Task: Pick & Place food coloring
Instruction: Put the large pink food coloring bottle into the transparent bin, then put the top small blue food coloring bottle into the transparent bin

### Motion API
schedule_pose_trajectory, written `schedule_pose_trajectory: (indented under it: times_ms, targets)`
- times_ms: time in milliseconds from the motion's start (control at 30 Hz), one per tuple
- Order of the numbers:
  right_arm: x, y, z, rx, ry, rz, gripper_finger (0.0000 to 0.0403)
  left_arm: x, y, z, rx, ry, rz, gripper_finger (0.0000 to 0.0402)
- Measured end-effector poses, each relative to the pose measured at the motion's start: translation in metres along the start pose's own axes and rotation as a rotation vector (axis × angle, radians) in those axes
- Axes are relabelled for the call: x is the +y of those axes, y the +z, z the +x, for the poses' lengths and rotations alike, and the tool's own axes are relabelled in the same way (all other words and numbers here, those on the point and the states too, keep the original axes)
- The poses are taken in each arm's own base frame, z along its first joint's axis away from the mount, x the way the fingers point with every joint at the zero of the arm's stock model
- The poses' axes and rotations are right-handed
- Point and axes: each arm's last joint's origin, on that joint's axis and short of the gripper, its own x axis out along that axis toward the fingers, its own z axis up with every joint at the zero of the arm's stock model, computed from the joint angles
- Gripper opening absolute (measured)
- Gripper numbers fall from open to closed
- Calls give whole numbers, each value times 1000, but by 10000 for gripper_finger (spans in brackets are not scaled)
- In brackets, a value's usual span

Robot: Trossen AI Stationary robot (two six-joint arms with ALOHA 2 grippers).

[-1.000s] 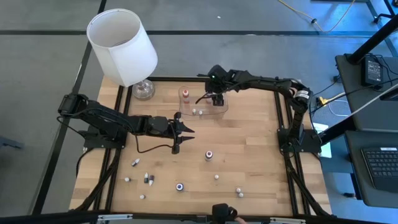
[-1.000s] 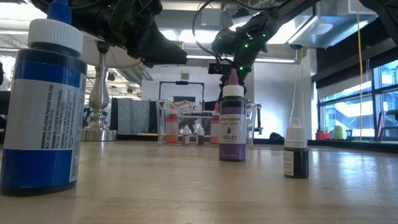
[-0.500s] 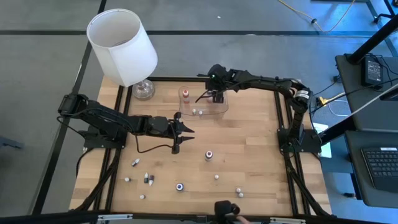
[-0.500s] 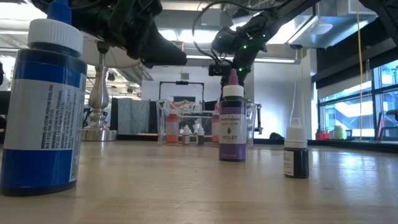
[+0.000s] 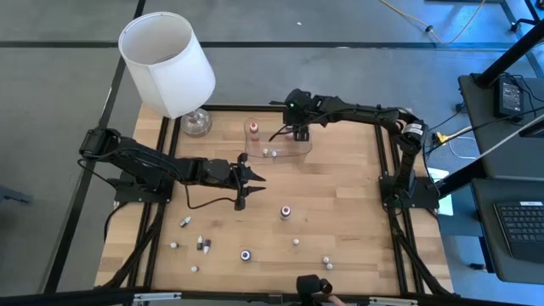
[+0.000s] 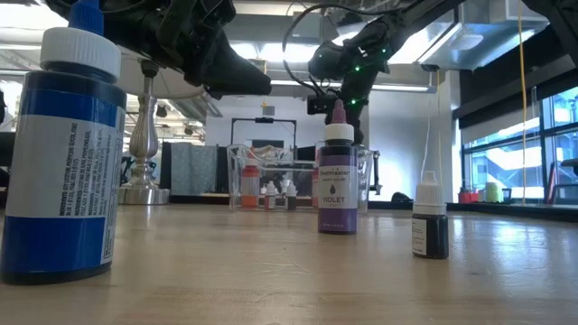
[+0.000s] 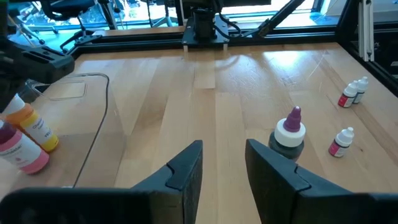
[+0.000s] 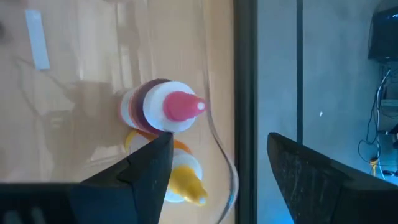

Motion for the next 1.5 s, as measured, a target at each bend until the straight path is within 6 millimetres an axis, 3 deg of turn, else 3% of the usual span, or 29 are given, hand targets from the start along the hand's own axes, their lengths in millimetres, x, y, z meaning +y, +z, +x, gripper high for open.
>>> schedule_pose_trajectory:
  times_ms: [200,367,533,667,833,967,1067,1200,1300,1500]
  targets:
    - [-7,-1,-30,-34,-34,16,261,0,-1,0,7,0,1,120]
    - [-12,-6,-88,-157,16,118,261,0,-1,0,8,0,1,120]
    - [14,-17,-153,-376,379,126,261,0,-1,0,8,0,1,117]
    - [57,-39,-180,-475,515,60,261,0,-1,0,9,0,1,116]
    - [113,-79,-184,-567,414,96,261,-1,-1,0,9,-2,-65,116]
    - [140,-107,-181,-642,295,154,261,-2,-1,-1,86,-2,-161,119]
    - [148,-118,-179,-694,231,196,261,-4,9,-4,314,50,-306,120]
    - [153,-125,-175,-737,218,206,261,-11,20,-21,671,263,-490,120]
    - [155,-127,-171,-722,220,199,261,-18,32,-34,842,401,-668,120]
    - [164,-133,-157,-673,230,190,261,-38,14,-41,1129,494,-933,116]
